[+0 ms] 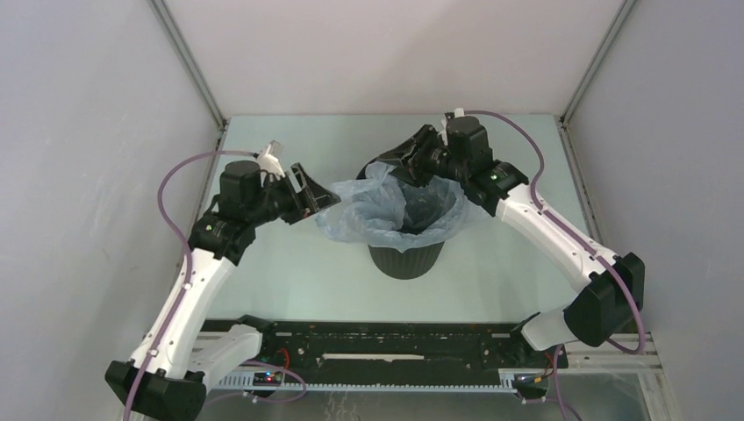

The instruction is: Put the trash bags into the trash bin

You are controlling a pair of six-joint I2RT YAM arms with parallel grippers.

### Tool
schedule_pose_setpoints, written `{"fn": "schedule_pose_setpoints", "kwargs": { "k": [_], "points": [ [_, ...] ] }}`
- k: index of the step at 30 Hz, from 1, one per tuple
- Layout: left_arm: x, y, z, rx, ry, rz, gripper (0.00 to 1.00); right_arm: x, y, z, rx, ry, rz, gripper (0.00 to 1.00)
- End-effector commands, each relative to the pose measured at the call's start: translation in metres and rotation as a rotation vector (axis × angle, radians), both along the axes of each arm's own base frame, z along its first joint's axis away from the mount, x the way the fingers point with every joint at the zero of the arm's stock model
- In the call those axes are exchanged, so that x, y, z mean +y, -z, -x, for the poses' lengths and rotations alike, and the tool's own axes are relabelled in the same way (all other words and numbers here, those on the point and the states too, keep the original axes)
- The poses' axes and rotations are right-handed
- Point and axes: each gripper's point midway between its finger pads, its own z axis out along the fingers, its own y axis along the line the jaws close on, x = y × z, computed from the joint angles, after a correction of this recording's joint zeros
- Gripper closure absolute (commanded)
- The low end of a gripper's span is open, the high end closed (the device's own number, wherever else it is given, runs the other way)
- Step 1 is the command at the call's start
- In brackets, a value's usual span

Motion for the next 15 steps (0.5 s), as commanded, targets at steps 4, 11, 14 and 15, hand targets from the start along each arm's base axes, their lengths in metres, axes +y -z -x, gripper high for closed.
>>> {"fn": "schedule_pose_setpoints", "kwargs": {
  "k": [4, 11, 14, 15],
  "points": [
    [-0.002, 0.003, 0.007, -0.017, 0.008, 0.018, 0.30, 0.002, -0.035, -0.017, -0.005, 0.082, -0.148, 0.53],
    [-0.002, -0.011, 0.015, -0.073, 0.026, -0.014, 0.23, 0.005, -0.011, -0.034, 0.210, 0.170, -0.199, 0.60],
    [0.029, -0.031, 0.016, -0.170, -0.100, -0.166, 0.15, 0.002, -0.010, -0.037, 0.221, 0.191, -0.160, 0.60],
    [0.042, -0.037, 0.018, -0.200, -0.140, -0.224, 0.13, 0.000, -0.011, -0.038, 0.221, 0.202, -0.151, 0.61]
  ]
}}
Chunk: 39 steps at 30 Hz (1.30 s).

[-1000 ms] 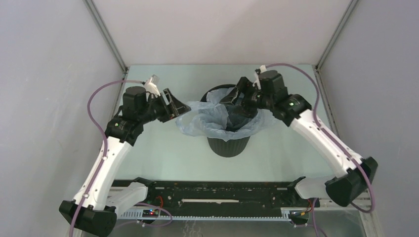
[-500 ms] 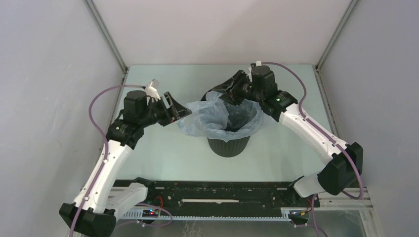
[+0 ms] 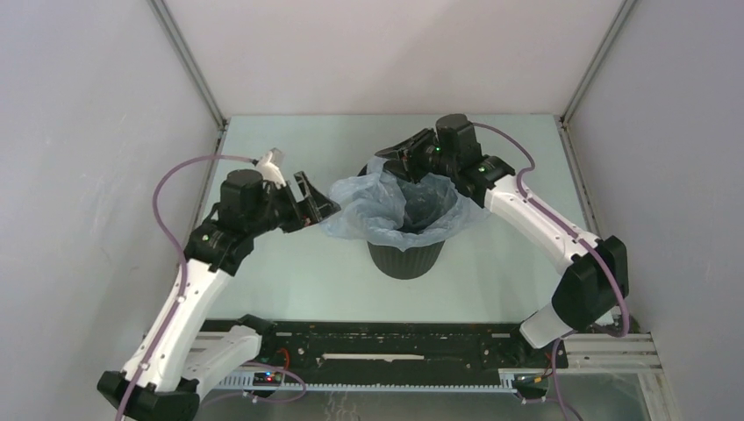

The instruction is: Put the trash bags into the trash bin

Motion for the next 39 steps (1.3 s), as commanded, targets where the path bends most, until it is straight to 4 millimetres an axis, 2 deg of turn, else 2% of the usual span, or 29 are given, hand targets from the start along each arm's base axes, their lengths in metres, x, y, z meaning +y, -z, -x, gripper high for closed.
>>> {"fn": "schedule_pose_setpoints", "kwargs": {
  "k": [1, 4, 6, 8, 10, 12, 15, 16, 18, 22, 25, 27, 29, 32, 34, 36, 39],
  "points": [
    [0.051, -0.054, 0.003, -0.234, -0.172, -0.211, 0.10, -0.009, -0.023, -0.008, 0.016, 0.071, -0.010, 0.61],
    [0.073, -0.082, 0.004, -0.359, -0.235, -0.323, 0.06, -0.010, -0.025, -0.001, 0.081, 0.057, 0.006, 0.63],
    [0.074, -0.101, 0.005, -0.448, -0.221, -0.364, 0.06, -0.008, -0.030, 0.008, 0.116, 0.027, -0.011, 0.62],
    [0.060, -0.122, 0.006, -0.543, -0.158, -0.361, 0.07, -0.012, -0.039, 0.017, 0.109, 0.029, -0.021, 0.61],
    [0.039, -0.138, 0.008, -0.612, -0.069, -0.329, 0.08, -0.015, -0.045, 0.023, 0.084, 0.029, -0.026, 0.56],
    [0.016, -0.146, 0.006, -0.630, 0.003, -0.282, 0.10, -0.017, -0.051, 0.026, 0.040, 0.009, -0.030, 0.49],
    [-0.015, -0.152, -0.001, -0.597, 0.075, -0.179, 0.19, -0.021, -0.050, 0.026, 0.005, -0.002, -0.025, 0.36],
    [-0.025, -0.150, -0.006, -0.573, 0.092, -0.155, 0.23, -0.021, -0.049, 0.027, -0.003, -0.008, -0.025, 0.33],
    [-0.039, -0.149, -0.013, -0.536, 0.114, -0.111, 0.24, -0.022, -0.042, 0.030, -0.012, -0.025, -0.015, 0.28],
    [-0.062, -0.128, -0.023, -0.403, 0.167, -0.077, 0.12, -0.019, -0.020, 0.037, -0.013, -0.082, 0.023, 0.23],
    [-0.067, -0.110, -0.031, -0.317, 0.161, -0.081, 0.11, -0.012, -0.016, 0.038, -0.038, -0.124, 0.015, 0.22],
    [-0.063, -0.100, -0.037, -0.274, 0.128, -0.074, 0.16, -0.005, -0.011, 0.041, -0.034, -0.163, 0.008, 0.23],
    [-0.056, -0.091, -0.044, -0.231, 0.087, -0.054, 0.25, -0.001, -0.010, 0.041, -0.037, -0.172, 0.004, 0.23],
    [-0.051, -0.079, -0.048, -0.192, 0.068, -0.033, 0.40, 0.002, -0.019, 0.037, -0.056, -0.159, -0.025, 0.27],
    [-0.051, -0.070, -0.049, -0.164, 0.068, -0.040, 0.48, 0.002, -0.028, 0.037, -0.052, -0.146, -0.058, 0.34],
    [-0.053, -0.059, -0.048, -0.128, 0.075, -0.040, 0.51, 0.002, -0.036, 0.040, -0.053, -0.142, -0.081, 0.37],
    [-0.060, -0.047, -0.045, -0.097, 0.108, -0.023, 0.44, 0.001, -0.037, 0.046, -0.028, -0.137, -0.083, 0.36]
  ]
}}
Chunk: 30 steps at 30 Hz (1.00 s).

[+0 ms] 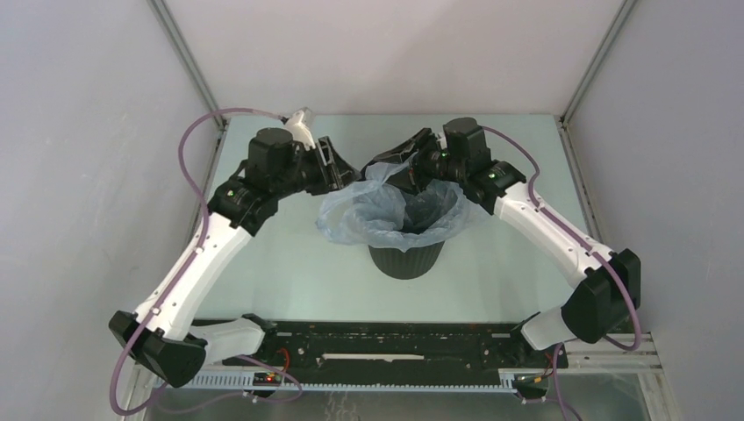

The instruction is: Put the trash bags into the trash bin

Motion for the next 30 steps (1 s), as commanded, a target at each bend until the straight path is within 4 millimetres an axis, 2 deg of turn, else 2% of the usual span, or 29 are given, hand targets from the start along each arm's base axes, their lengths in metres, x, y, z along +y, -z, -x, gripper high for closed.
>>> {"fn": "schedule_pose_setpoints", "kwargs": {
  "k": [1, 3, 7, 8, 11, 13, 15, 16, 18, 24, 30],
  "points": [
    [-0.011, 0.016, 0.008, 0.062, 0.051, 0.045, 0.41, 0.002, -0.027, 0.013, -0.017, -0.009, -0.065, 0.37],
    [-0.011, 0.021, 0.008, 0.070, 0.051, 0.039, 0.39, 0.003, -0.029, 0.018, 0.000, -0.016, -0.072, 0.43],
    [0.000, 0.024, 0.007, 0.055, 0.015, -0.008, 0.42, -0.003, -0.031, 0.022, 0.068, 0.024, -0.089, 0.72],
    [0.003, 0.018, 0.007, 0.026, 0.011, -0.018, 0.39, -0.006, -0.031, 0.021, 0.084, 0.043, -0.089, 0.76],
    [0.023, -0.009, 0.008, -0.119, -0.040, -0.057, 0.19, -0.014, -0.029, 0.011, 0.188, 0.121, -0.131, 0.93],
    [0.028, -0.034, 0.015, -0.247, -0.021, -0.067, 0.14, -0.018, -0.029, 0.005, 0.241, 0.172, -0.155, 1.00],
    [0.028, -0.059, 0.028, -0.392, 0.008, -0.096, 0.08, -0.023, -0.025, 0.002, 0.299, 0.228, -0.150, 1.00],
    [0.027, -0.065, 0.031, -0.446, 0.008, -0.135, 0.03, -0.022, -0.026, 0.001, 0.310, 0.234, -0.152, 1.00],
    [0.025, -0.071, 0.034, -0.520, 0.001, -0.216, 0.00, -0.022, -0.025, 0.000, 0.322, 0.234, -0.136, 1.00],
    [-0.002, -0.061, 0.033, -0.616, 0.112, -0.402, 0.02, -0.022, -0.020, 0.000, 0.343, 0.236, -0.113, 1.00],
    [-0.014, -0.040, 0.013, -0.689, 0.158, -0.630, 0.06, -0.021, -0.022, -0.001, 0.341, 0.247, -0.120, 1.00]
  ]
}}
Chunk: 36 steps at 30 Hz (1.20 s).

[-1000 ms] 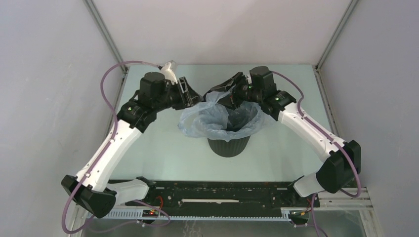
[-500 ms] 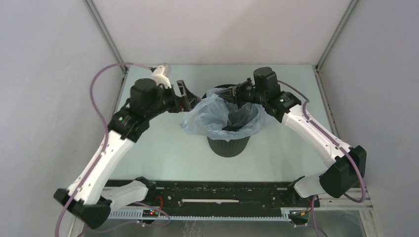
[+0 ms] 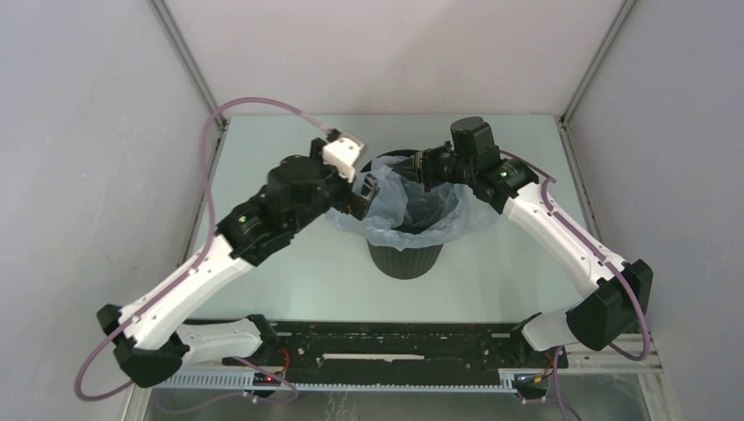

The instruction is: Put the trash bags into the trash bin

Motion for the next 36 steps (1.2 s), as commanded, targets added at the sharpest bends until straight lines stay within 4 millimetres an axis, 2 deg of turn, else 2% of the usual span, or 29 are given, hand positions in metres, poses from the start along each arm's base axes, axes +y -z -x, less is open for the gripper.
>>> {"fn": "schedule_pose_setpoints", "kwargs": {
  "k": [1, 4, 6, 9, 13, 16, 20, 22, 25, 28, 30, 33, 36],
  "points": [
    [0.003, -0.005, -0.022, -0.143, -0.036, -0.173, 0.06, -0.001, -0.013, -0.005, -0.001, 0.039, -0.020, 1.00],
    [-0.002, 0.005, -0.030, -0.150, -0.023, -0.242, 0.10, 0.001, -0.013, -0.003, 0.001, 0.038, -0.018, 1.00],
    [0.002, 0.013, -0.039, -0.141, -0.067, -0.288, 0.16, 0.003, -0.011, -0.002, 0.004, 0.035, -0.016, 1.00],
    [0.010, 0.015, -0.048, -0.141, -0.143, -0.318, 0.28, 0.006, -0.010, 0.001, 0.004, 0.026, -0.011, 1.00],
    [0.008, 0.015, -0.052, -0.134, -0.157, -0.314, 0.32, 0.008, -0.008, 0.000, 0.000, 0.026, -0.002, 1.00],
    [0.006, 0.013, -0.053, -0.122, -0.166, -0.290, 0.40, 0.008, -0.005, 0.000, -0.003, 0.021, 0.013, 0.91],
    [0.002, 0.016, -0.057, -0.081, -0.180, -0.287, 0.62, 0.008, -0.002, -0.002, -0.032, 0.011, 0.038, 0.74],
    [0.002, 0.017, -0.058, -0.054, -0.189, -0.277, 0.68, 0.006, -0.003, -0.003, -0.078, -0.004, 0.067, 0.66],
    [-0.001, 0.018, -0.058, 0.007, -0.184, -0.218, 0.74, -0.006, -0.011, -0.008, -0.227, -0.043, 0.152, 0.52],
    [0.002, 0.025, -0.060, 0.101, -0.197, -0.177, 0.89, -0.026, -0.017, -0.011, -0.408, -0.122, 0.270, 0.40],
    [0.001, 0.030, -0.061, 0.168, -0.193, -0.128, 0.94, -0.043, -0.025, -0.012, -0.566, -0.182, 0.341, 0.34],
    [-0.003, 0.029, -0.062, 0.222, -0.174, -0.048, 0.99, -0.066, -0.039, -0.007, -0.747, -0.272, 0.386, 0.30],
    [-0.008, 0.028, -0.064, 0.277, -0.156, 0.026, 1.00, -0.081, -0.056, 0.007, -0.901, -0.377, 0.367, 0.27]
  ]
}}
